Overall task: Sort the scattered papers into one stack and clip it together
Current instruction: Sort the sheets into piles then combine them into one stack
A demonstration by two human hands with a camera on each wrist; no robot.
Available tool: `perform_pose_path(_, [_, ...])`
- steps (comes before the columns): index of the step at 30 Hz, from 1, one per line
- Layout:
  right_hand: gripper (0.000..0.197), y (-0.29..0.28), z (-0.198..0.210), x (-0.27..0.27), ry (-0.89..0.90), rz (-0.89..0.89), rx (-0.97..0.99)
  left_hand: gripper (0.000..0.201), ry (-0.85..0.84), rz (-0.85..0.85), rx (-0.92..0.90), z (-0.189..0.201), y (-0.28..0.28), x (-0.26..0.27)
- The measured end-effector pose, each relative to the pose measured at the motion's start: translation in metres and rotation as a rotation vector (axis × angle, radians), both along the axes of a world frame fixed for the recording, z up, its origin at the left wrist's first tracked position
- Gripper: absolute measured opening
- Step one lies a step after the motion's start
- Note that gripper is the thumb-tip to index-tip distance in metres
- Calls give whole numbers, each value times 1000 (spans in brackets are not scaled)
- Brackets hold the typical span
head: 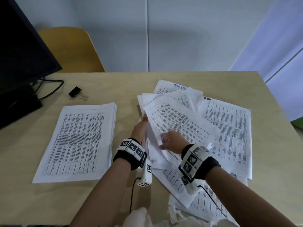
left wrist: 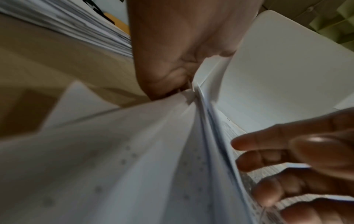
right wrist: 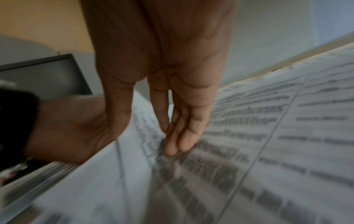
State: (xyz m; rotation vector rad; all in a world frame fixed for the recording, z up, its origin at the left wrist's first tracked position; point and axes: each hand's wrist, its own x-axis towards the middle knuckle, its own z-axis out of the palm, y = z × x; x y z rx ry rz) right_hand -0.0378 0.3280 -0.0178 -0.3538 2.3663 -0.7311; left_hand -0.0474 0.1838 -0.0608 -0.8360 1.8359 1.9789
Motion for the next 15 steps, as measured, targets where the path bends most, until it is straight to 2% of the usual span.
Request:
perform_pose_path(2, [38, 11, -1, -9, -84, -20, -55, 89, 26, 6, 27, 20, 4, 3])
perform_pose_path(4, [43, 27, 4, -24, -13, -122, -79, 103, 56, -44, -45, 35, 8, 4])
perform_pose_path(5, [42, 37, 6, -32, 74, -214, -61, 99, 57, -82, -121, 38, 9, 4])
perform_pose_path(7, [53, 60, 8, -48, 226, -384, 100, 64, 13, -108, -305, 35, 9, 1])
perform_pose_path(8, [64, 71, 8, -54, 245, -416, 206, 47, -13, -118, -374, 31, 8, 1])
perform_pose_path(10, [77, 89, 5, -59, 183, -408, 340, 31, -31, -125, -441, 27, 8, 0])
perform_pose_path(11, [72, 95, 2, -59, 147, -398, 358, 30, -49, -105, -452, 27, 9, 1])
perform_pose_path(13, [41, 101, -7, -55, 122, -407, 299, 31, -74, -36, -430, 25, 9, 0])
perform_pose_path(15, [13, 100, -12, -48, 136, -488, 215, 35, -81, 25, -401, 26, 10, -1])
